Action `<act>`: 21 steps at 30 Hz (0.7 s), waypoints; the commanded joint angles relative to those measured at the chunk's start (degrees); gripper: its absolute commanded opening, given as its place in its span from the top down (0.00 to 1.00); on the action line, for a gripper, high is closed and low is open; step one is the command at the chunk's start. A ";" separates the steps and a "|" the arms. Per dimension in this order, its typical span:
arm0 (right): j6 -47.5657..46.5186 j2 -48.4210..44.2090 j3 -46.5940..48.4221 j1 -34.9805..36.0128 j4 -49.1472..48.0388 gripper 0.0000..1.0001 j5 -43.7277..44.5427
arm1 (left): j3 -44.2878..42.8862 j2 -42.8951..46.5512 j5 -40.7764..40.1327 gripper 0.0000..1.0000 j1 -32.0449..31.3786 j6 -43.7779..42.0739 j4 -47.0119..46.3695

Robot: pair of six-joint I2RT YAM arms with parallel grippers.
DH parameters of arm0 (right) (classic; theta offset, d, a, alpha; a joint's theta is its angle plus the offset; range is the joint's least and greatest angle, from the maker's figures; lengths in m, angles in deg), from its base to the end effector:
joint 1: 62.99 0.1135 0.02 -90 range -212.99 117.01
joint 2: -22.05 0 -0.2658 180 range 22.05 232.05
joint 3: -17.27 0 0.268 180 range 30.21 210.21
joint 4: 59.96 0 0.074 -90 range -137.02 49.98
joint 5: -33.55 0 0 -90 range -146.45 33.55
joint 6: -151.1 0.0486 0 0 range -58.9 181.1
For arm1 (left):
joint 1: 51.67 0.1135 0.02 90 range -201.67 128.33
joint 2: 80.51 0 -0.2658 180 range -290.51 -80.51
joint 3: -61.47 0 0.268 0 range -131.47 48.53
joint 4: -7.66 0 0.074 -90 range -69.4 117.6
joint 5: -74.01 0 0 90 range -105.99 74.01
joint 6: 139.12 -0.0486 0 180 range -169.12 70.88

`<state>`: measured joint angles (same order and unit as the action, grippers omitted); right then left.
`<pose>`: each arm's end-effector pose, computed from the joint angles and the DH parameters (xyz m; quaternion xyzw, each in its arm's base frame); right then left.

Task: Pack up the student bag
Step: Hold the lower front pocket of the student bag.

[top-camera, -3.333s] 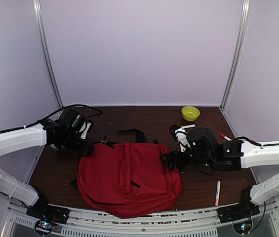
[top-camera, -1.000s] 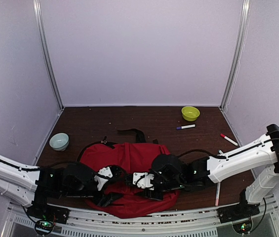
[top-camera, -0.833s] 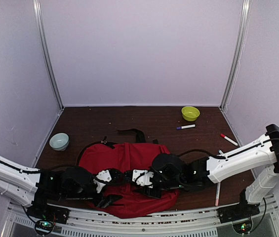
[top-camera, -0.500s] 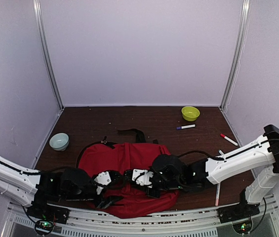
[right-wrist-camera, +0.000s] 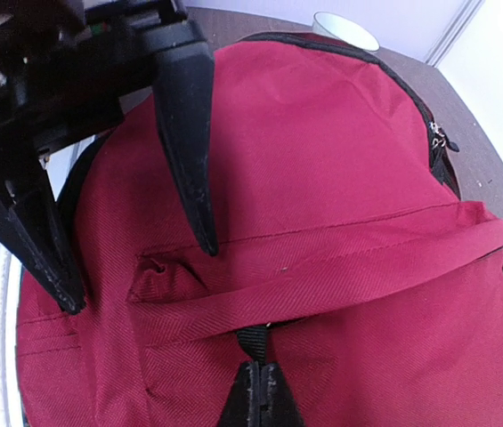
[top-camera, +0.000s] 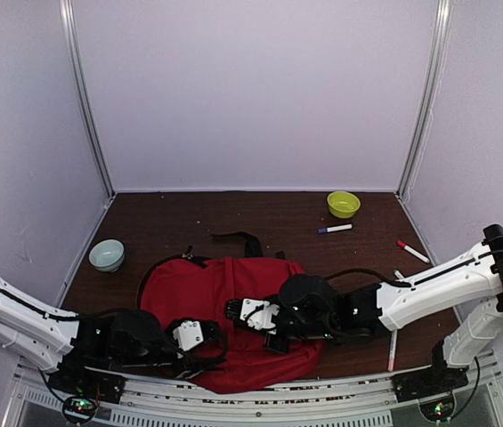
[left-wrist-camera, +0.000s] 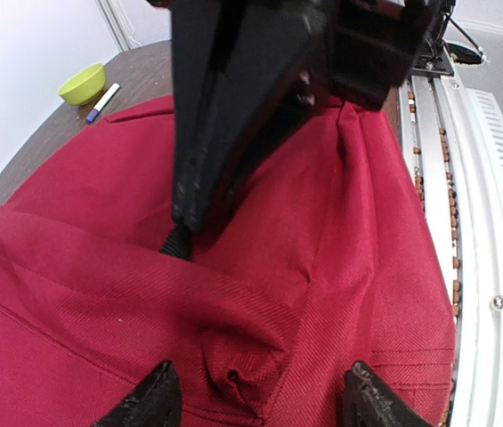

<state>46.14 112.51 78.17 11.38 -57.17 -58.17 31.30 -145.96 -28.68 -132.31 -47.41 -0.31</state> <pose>0.0953 0.3459 0.1815 -0.6209 0.6179 0.2503 0.4122 0.0490 -0.2313 0.1448 0.4951 0.6918 -0.2693 0.4513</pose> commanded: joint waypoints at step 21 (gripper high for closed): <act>1.95 -3.36 0.81 -0.33 -1.05 1.00 1.67 | -3.45 -3.41 -3.83 0.72 -0.22 -6.33 -3.04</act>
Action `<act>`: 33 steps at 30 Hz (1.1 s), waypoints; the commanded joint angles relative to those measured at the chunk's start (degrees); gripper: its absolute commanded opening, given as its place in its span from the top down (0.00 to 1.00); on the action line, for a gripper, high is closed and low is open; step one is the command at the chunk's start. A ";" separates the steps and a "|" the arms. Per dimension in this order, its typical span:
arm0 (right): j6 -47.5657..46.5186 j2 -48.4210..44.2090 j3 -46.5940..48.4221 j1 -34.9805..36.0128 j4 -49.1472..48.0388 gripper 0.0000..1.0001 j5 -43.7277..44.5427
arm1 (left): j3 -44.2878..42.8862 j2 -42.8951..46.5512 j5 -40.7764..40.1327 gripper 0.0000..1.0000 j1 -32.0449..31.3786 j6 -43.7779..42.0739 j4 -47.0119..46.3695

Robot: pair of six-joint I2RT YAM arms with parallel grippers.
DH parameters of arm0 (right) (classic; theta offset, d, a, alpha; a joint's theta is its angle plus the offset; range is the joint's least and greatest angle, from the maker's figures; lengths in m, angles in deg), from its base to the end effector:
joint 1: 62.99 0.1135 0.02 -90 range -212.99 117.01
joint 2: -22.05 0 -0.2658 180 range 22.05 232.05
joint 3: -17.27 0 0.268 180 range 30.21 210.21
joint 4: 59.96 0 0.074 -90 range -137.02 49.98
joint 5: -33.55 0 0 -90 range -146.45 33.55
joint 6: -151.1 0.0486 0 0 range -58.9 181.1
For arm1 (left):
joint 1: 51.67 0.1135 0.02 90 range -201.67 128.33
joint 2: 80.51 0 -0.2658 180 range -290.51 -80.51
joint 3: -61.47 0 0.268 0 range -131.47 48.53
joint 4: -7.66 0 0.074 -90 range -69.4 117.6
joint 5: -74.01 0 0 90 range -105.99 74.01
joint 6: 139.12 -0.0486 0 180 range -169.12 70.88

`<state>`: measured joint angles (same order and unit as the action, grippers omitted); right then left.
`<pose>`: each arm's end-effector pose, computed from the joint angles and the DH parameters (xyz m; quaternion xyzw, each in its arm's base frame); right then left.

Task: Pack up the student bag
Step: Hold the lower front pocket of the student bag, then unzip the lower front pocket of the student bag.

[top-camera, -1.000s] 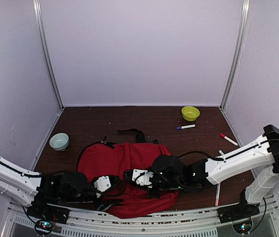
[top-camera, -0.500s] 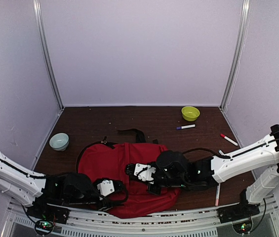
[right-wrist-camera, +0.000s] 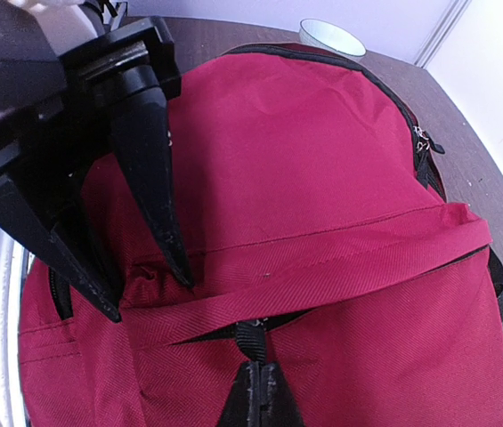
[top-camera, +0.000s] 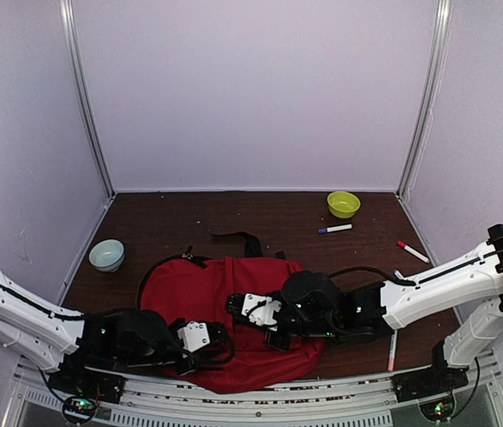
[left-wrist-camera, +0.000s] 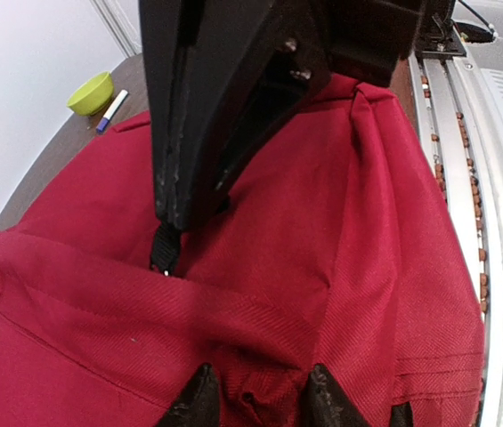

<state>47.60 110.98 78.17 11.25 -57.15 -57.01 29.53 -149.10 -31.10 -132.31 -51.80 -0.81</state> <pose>0.0965 0.3436 0.1905 -0.6044 0.6253 0.2532 0.4237 0.0523 -0.2393 0.1439 0.5149 0.6803 -0.2326 0.4668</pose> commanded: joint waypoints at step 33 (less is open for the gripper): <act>7.28 10.53 17.74 -15.96 3.57 1.00 -0.83 | -0.43 3.57 0.83 1.00 -0.22 0.71 -0.47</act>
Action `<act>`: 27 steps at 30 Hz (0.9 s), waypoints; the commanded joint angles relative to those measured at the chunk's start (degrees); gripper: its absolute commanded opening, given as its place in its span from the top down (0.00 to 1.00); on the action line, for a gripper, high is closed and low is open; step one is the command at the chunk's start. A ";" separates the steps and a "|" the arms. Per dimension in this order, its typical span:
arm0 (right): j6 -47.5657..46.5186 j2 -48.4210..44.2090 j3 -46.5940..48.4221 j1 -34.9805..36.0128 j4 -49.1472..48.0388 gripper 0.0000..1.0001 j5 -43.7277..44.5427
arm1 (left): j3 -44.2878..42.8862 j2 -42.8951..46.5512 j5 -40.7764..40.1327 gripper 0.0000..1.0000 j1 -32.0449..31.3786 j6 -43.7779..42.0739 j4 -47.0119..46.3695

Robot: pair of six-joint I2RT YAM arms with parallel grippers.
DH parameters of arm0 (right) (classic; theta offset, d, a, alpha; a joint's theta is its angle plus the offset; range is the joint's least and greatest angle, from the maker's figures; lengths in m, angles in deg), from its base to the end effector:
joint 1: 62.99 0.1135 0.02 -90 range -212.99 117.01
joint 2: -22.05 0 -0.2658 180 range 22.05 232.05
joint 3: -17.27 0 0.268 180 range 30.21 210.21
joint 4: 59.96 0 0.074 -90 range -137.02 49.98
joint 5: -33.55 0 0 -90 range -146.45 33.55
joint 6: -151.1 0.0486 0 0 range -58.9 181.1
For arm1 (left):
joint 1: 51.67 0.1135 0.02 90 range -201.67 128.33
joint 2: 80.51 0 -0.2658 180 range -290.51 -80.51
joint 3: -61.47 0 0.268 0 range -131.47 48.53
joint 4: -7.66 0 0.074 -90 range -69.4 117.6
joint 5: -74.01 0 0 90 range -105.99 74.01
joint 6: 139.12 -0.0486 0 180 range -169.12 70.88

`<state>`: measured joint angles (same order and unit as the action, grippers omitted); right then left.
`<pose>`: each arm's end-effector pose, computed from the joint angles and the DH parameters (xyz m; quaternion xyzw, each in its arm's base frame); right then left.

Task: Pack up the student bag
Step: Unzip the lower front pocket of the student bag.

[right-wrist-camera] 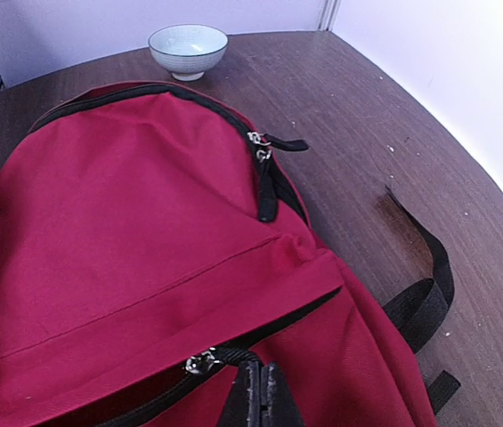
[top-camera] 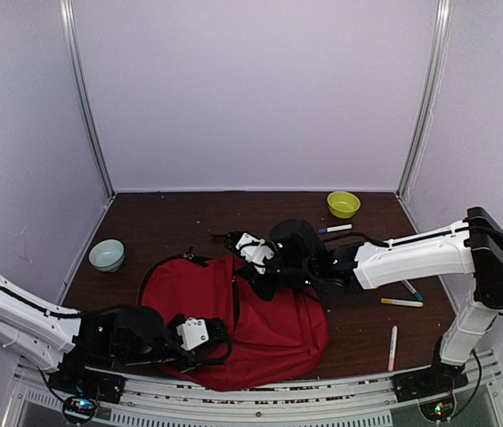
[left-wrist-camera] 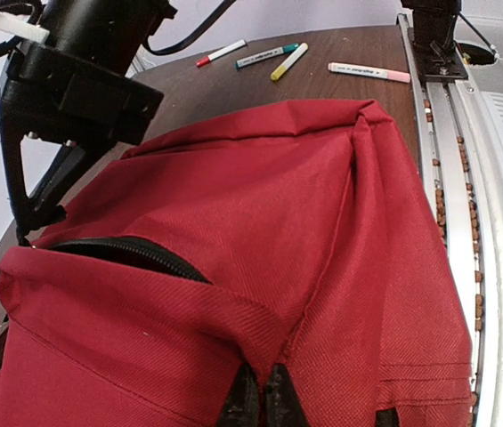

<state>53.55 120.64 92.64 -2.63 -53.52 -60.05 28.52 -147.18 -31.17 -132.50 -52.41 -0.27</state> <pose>0.2013 0.3600 0.2100 -0.4957 0.7079 0.2477 0.4378 0.0518 -0.2413 0.1562 0.5104 0.6704 -0.2427 0.4808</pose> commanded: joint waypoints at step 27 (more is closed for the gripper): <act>5.92 -2.05 2.93 -4.20 2.81 0.81 -0.30 | 0.47 7.56 -1.25 0.47 -0.02 6.04 3.08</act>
<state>57.59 123.19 96.84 -6.24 -51.42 -60.90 29.44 -141.76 -31.58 -132.46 -47.28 2.53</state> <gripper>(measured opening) 0.134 0.475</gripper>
